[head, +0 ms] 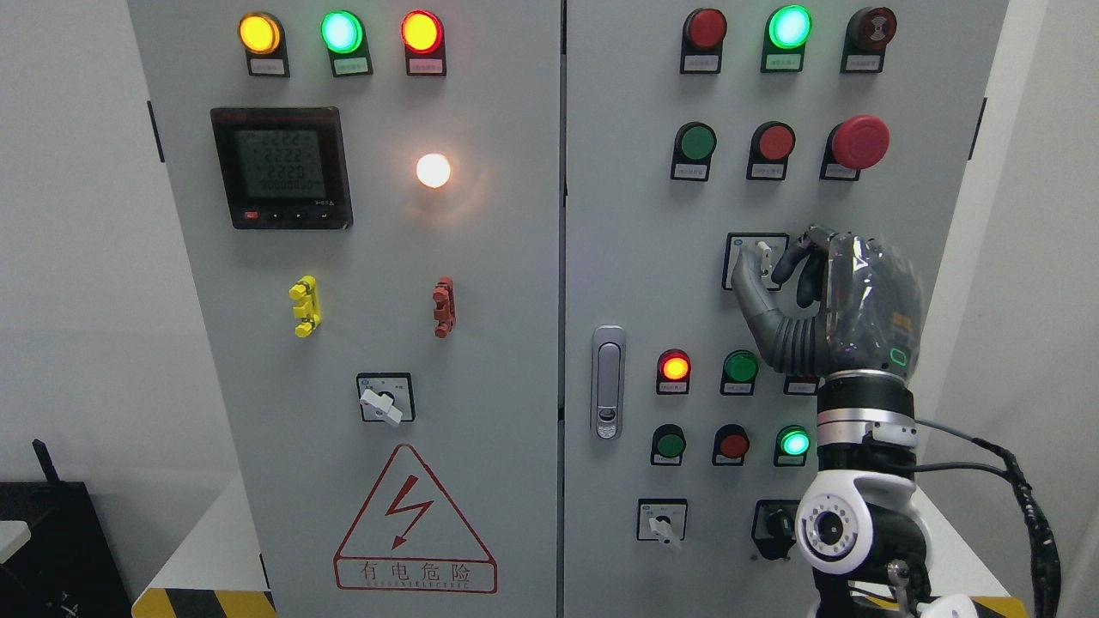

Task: Rotate and turn off gray switch
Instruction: 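Release the knob and pull the right hand back from the cabinet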

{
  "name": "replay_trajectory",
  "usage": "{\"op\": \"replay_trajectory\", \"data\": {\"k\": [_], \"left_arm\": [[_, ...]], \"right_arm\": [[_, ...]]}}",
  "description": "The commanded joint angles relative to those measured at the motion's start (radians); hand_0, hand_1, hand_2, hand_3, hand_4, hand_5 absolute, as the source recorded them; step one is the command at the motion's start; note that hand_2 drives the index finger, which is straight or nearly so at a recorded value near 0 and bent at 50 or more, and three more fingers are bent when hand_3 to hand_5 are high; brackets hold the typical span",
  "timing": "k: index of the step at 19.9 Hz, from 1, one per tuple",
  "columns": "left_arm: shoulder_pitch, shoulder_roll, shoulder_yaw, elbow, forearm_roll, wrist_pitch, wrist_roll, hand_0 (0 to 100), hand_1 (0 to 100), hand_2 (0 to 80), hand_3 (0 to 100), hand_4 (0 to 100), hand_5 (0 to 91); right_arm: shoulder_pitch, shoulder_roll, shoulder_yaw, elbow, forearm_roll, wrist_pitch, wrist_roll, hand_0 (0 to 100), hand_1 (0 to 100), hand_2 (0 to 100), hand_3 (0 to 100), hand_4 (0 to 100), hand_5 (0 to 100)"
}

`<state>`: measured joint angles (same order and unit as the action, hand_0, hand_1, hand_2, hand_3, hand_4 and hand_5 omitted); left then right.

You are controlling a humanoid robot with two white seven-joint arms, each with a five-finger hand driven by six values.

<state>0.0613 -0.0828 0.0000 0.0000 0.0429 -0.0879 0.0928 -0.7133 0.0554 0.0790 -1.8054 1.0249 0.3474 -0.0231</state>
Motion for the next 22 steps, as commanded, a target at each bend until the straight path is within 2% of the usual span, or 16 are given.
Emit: {"op": "replay_trajectory", "data": {"k": [1,3,5,9,11,12,13,15,16,17,18,19,20,21,22], "left_arm": [[0.000,0.000,-0.002,0.014,0.000,0.000,0.001,12,39,0.0,0,0,0.0],[0.000,0.000,-0.002,0.014,0.000,0.000,-0.001,12,39,0.0,0,0,0.0],[0.000,0.000,-0.002,0.014,0.000,0.000,0.001,12,39,0.0,0,0,0.0],[0.000,0.000,-0.002,0.014,0.000,0.000,0.001,12,39,0.0,0,0,0.0],[0.000,0.000,-0.002,0.014,0.000,0.000,0.001,12,39,0.0,0,0,0.0],[0.000,0.000,-0.002,0.014,0.000,0.000,0.001,12,39,0.0,0,0,0.0],[0.000,0.000,-0.002,0.014,0.000,0.000,-0.001,12,39,0.0,0,0,0.0],[0.000,0.000,-0.002,0.014,0.000,0.000,-0.001,12,39,0.0,0,0,0.0],[0.000,0.000,-0.002,0.014,0.000,0.000,0.001,12,39,0.0,0,0,0.0],[0.000,0.000,-0.002,0.015,0.000,0.000,0.001,12,39,0.0,0,0,0.0],[0.000,0.000,-0.002,0.014,0.000,0.000,0.001,12,39,0.0,0,0,0.0],[0.000,0.000,-0.002,0.014,0.000,0.000,0.001,12,39,0.0,0,0,0.0],[0.000,0.000,-0.002,0.015,0.000,0.000,0.001,12,39,0.0,0,0,0.0],[0.000,0.000,-0.002,0.015,0.000,0.000,0.001,12,39,0.0,0,0,0.0],[0.000,0.000,-0.002,0.015,0.000,0.000,0.001,12,39,0.0,0,0,0.0]], "right_arm": [[0.028,-0.017,-0.013,-0.043,0.001,-0.033,-0.011,41,42,69,100,95,100],[0.041,-0.028,-0.016,-0.057,0.001,-0.039,-0.012,40,42,68,100,95,100],[0.055,-0.035,-0.018,-0.068,0.000,-0.070,-0.043,41,42,67,100,95,100],[0.113,-0.083,-0.047,-0.123,-0.002,-0.207,-0.109,41,41,61,98,90,100],[0.159,-0.094,-0.080,-0.153,-0.003,-0.304,-0.118,40,41,59,93,87,100],[0.176,-0.104,-0.097,-0.169,-0.005,-0.359,-0.118,40,41,52,87,81,95],[0.196,-0.118,-0.110,-0.179,-0.009,-0.407,-0.118,40,40,50,85,78,90],[0.221,-0.132,-0.117,-0.190,-0.012,-0.467,-0.118,40,39,43,72,63,60],[0.232,-0.137,-0.117,-0.192,-0.012,-0.479,-0.118,41,38,42,71,63,56],[0.245,-0.141,-0.117,-0.193,-0.012,-0.488,-0.115,41,37,41,67,58,47],[0.258,-0.150,-0.117,-0.195,-0.014,-0.495,-0.112,41,37,37,53,42,25],[0.268,-0.163,-0.119,-0.199,-0.015,-0.498,-0.109,42,36,35,47,36,18],[0.281,-0.181,-0.119,-0.203,-0.023,-0.498,-0.109,43,34,30,33,22,6],[0.291,-0.202,-0.119,-0.209,-0.046,-0.499,-0.107,45,30,27,26,16,0],[0.304,-0.228,-0.119,-0.216,-0.074,-0.498,-0.106,46,28,27,25,13,0]]}}
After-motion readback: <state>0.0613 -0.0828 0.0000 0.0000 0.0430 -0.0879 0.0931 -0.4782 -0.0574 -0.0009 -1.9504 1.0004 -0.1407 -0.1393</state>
